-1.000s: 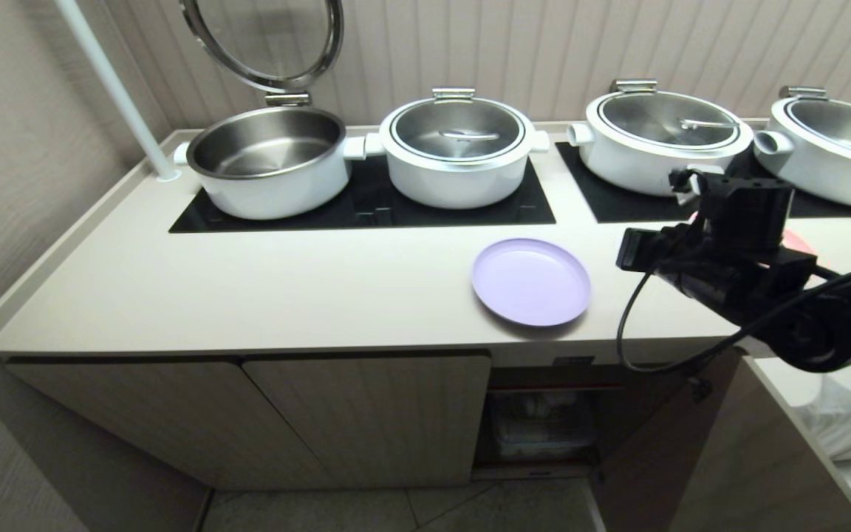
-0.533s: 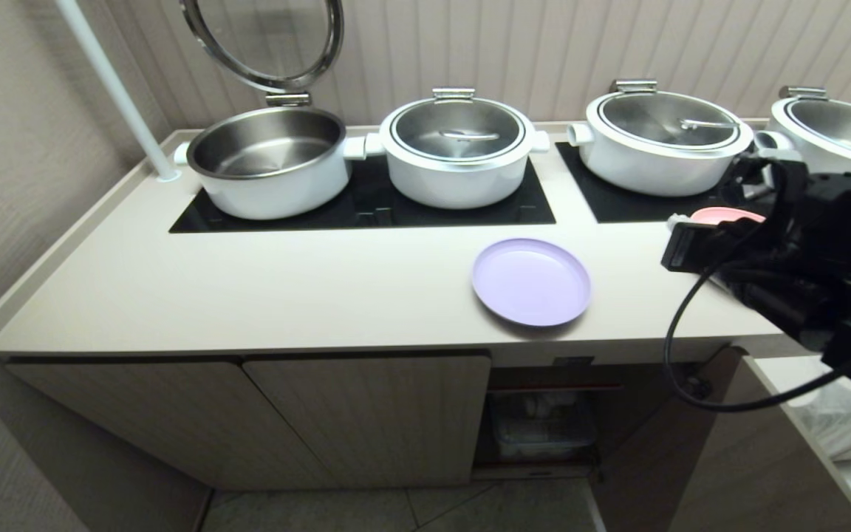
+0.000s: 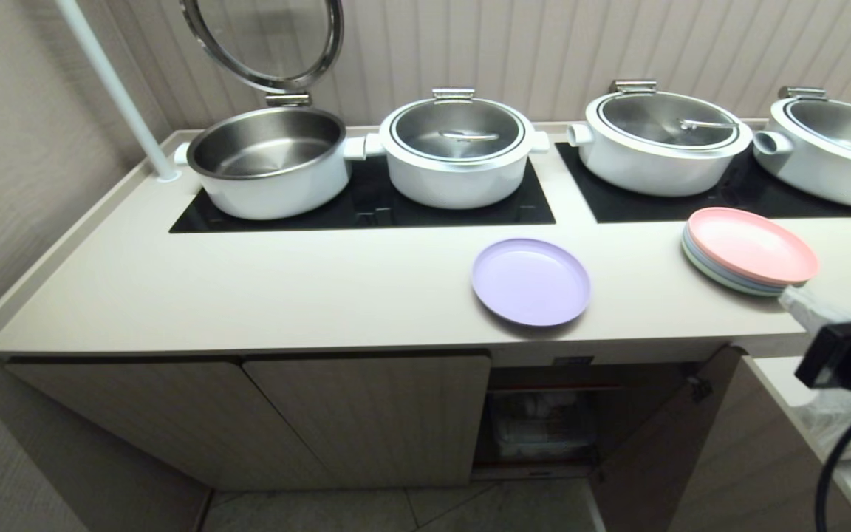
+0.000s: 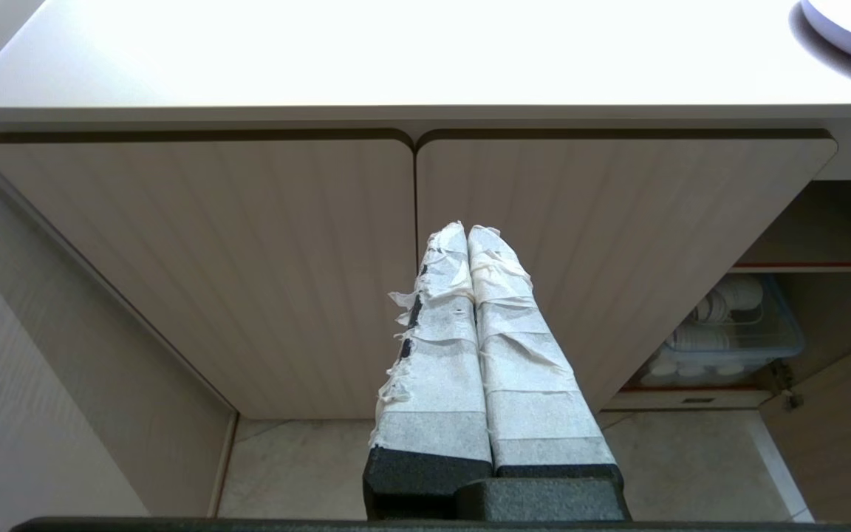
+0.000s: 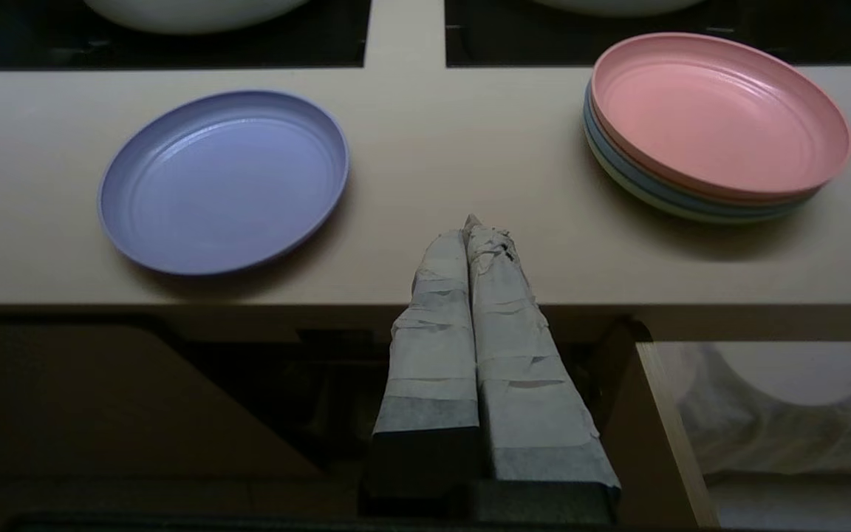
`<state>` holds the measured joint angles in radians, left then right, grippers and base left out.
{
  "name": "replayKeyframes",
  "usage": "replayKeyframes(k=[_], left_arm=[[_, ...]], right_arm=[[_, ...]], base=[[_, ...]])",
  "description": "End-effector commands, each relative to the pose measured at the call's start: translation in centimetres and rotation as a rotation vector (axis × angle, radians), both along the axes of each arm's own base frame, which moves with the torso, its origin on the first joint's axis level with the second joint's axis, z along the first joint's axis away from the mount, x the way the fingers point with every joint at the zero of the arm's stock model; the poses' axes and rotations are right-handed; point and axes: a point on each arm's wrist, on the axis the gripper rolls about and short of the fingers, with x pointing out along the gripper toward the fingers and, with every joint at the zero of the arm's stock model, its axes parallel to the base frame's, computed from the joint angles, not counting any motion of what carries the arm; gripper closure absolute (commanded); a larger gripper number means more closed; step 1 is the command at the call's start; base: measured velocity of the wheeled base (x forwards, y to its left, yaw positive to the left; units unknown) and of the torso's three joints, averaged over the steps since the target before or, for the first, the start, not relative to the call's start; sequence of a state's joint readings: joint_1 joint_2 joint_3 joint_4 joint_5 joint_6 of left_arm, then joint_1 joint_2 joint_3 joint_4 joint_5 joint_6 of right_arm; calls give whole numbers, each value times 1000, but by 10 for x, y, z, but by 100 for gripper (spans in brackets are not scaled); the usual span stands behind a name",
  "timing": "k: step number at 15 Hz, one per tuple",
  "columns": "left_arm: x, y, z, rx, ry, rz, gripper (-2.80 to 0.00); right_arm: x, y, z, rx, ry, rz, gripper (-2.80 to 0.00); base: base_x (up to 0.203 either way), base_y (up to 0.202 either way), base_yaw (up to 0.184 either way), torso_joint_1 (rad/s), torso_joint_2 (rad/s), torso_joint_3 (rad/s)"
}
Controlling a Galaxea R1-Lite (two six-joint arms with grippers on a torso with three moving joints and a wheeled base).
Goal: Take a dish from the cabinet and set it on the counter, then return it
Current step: Pick up the plate from the table
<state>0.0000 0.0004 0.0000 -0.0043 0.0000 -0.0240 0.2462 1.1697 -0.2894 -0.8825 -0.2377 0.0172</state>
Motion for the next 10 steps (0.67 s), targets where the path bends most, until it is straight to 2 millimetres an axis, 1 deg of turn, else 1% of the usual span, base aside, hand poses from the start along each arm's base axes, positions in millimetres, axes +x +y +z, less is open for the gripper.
replayKeyframes(k=[1, 3, 6, 8, 10], left_arm=[[0, 0, 0, -1, -1, 0, 0], [0, 0, 0, -1, -1, 0, 0], [0, 0, 0, -1, -1, 0, 0], [0, 0, 0, -1, -1, 0, 0], [0, 0, 0, -1, -1, 0, 0]], right_arm=[[-52, -13, -10, 14, -60, -5, 0], [-81, -23, -36, -4, -10, -37, 0], [-115, -34, -65, -37, 84, -141, 0], [-132, -37, -84, -50, 166, -200, 0], [-140, -37, -94, -57, 208, -218, 0]], base=[[0, 0, 0, 0, 0, 0], [0, 0, 0, 0, 0, 0], [0, 0, 0, 0, 0, 0], [0, 0, 0, 0, 0, 0], [0, 0, 0, 0, 0, 0]])
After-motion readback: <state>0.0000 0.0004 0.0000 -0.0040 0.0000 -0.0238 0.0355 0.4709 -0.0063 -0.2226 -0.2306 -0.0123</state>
